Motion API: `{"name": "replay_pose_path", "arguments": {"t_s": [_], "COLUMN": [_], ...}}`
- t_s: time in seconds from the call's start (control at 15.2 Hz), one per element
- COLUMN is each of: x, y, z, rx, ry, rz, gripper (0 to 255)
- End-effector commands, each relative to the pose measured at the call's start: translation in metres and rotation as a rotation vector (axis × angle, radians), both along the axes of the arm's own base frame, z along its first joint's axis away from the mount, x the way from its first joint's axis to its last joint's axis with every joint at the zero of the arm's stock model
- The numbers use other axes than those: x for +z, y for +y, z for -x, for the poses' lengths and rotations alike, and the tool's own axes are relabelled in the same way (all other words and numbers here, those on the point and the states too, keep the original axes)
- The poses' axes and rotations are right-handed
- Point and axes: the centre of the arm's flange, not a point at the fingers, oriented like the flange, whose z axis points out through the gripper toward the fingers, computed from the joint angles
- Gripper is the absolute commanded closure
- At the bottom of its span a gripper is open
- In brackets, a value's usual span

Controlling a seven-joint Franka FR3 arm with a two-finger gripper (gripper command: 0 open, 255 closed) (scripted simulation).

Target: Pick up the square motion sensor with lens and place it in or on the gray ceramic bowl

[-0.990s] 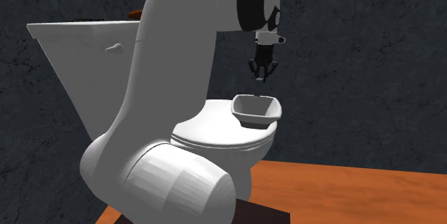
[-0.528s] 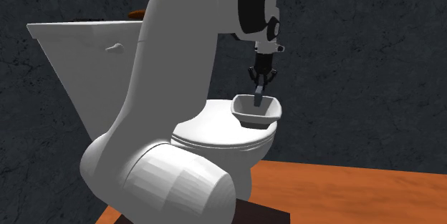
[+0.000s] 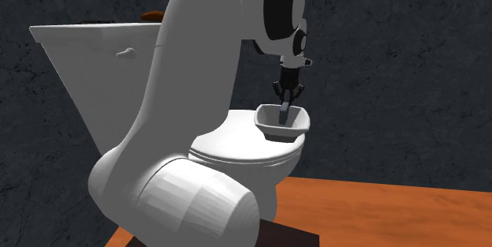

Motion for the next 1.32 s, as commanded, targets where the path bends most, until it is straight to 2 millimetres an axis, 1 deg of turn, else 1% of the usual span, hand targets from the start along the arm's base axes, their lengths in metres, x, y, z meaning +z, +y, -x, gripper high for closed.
{"name": "replay_pose_path", "arguments": {"t_s": [0.0, 0.26, 0.33, 0.66, 0.86, 0.92, 1.25], "x": [-0.001, -0.001, -0.001, -0.001, 0.039, 0.049, 0.049], "y": [0.001, 0.001, 0.001, 0.001, 0.000, -0.001, -0.001], "z": [0.000, 0.000, 0.000, 0.000, 0.000, 0.000, 0.000], "rx": [0.000, 0.000, 0.000, 0.000, 0.000, 0.000, 0.000], "ry": [-0.001, -0.001, -0.001, -0.001, -0.001, -0.001, -0.001], "rz": [0.000, 0.000, 0.000, 0.000, 0.000, 0.000, 0.000], "gripper": [255, 255, 0, 0, 0, 0, 0]}}
